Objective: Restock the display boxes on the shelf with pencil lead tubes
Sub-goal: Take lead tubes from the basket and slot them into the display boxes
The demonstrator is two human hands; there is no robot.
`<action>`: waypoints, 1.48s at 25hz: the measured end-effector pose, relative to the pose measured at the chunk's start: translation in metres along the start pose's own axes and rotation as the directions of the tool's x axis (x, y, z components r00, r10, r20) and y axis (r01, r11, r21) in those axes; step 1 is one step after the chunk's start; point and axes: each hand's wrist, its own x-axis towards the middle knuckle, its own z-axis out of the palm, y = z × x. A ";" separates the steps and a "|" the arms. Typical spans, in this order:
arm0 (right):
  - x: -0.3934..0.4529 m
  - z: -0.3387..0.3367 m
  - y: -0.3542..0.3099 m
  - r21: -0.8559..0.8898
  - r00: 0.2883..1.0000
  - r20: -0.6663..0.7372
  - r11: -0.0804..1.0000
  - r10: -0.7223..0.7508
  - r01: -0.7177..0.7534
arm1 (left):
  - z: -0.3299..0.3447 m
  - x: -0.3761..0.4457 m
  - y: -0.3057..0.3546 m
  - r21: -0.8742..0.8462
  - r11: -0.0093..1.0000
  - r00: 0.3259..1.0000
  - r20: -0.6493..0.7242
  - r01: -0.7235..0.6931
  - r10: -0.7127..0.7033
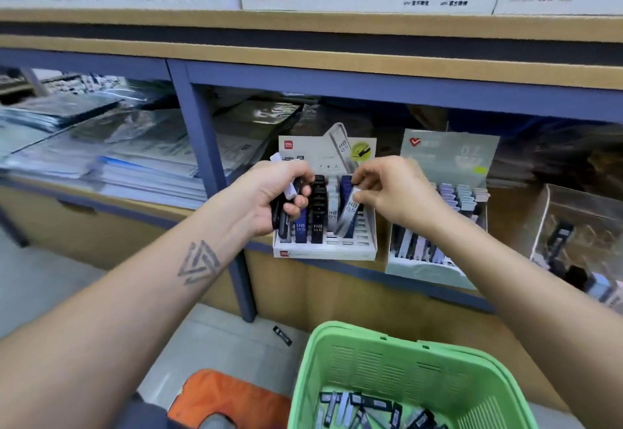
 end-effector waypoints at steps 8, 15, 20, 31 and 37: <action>0.005 0.034 -0.013 -0.137 0.999 -0.045 0.991 -0.019 0.012 | -0.019 -0.009 -0.006 0.024 1.000 1.000 0.010 0.006 -0.006; 0.002 0.045 -0.012 -0.247 0.994 0.004 0.963 -0.110 0.107 | -0.018 -0.021 -0.005 0.018 0.997 0.995 0.067 0.071 -0.072; -0.003 0.051 -0.010 -0.267 0.992 -0.044 0.958 -0.117 0.101 | -0.018 -0.023 -0.005 0.011 0.998 0.993 0.100 0.065 -0.066; -0.007 0.001 -0.007 -0.185 0.986 -0.125 0.979 -0.111 0.087 | 0.006 -0.017 -0.005 0.000 0.998 0.988 0.140 0.068 -0.067; -0.022 -0.011 -0.004 0.191 0.998 -0.060 0.981 0.037 -0.025 | 0.031 -0.022 -0.005 -0.007 0.997 0.964 0.254 0.083 -0.079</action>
